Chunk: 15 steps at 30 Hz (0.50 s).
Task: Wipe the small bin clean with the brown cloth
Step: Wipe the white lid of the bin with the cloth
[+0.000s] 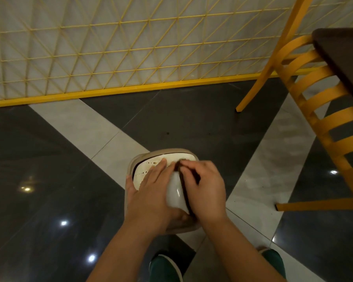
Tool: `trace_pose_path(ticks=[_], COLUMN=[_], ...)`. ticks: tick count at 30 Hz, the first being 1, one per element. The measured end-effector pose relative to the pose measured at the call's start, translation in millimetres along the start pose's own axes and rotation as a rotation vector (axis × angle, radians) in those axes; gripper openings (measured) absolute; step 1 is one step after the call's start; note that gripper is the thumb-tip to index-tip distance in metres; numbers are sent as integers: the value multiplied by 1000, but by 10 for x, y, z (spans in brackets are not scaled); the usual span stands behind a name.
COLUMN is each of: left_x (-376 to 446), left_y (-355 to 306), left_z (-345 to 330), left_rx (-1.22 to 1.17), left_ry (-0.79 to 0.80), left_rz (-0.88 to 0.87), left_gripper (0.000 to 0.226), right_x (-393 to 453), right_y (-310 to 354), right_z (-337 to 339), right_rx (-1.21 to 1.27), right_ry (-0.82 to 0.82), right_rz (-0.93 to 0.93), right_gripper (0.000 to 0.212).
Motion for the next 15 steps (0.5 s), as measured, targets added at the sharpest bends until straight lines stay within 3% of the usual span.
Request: trace_pose_path(ticks=[5,8,12,15], left_x=[12,25,30,33], left_y=[1,12,41,51], left_z=[-19,-27,-30,-34], left_rx=[-9,-32,-95,-121], left_ry=[7,12,11,8], left_rz=[10,19,16,4], left_gripper=[114,114,115,113], right_x=[58,-314,-671,-556], right_y=[-454,-641,-535,-242], right_z=[-37,-48,38,89], right_rx=[344,372,202,82], right_ry=[-16,29,-3,-35], right_rz=[-409,-512,-292,-47], right_gripper=[13,16,28,20])
Point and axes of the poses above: each hand's wrist, its own x-axis towards the middle knuckle, its own z-axis out of the back of the hand, y = z × x, the point moved 8 cm from there along x, towards the middle knuckle, and after that the axes turned 9 degrees about -x, right-handed, at the moved point
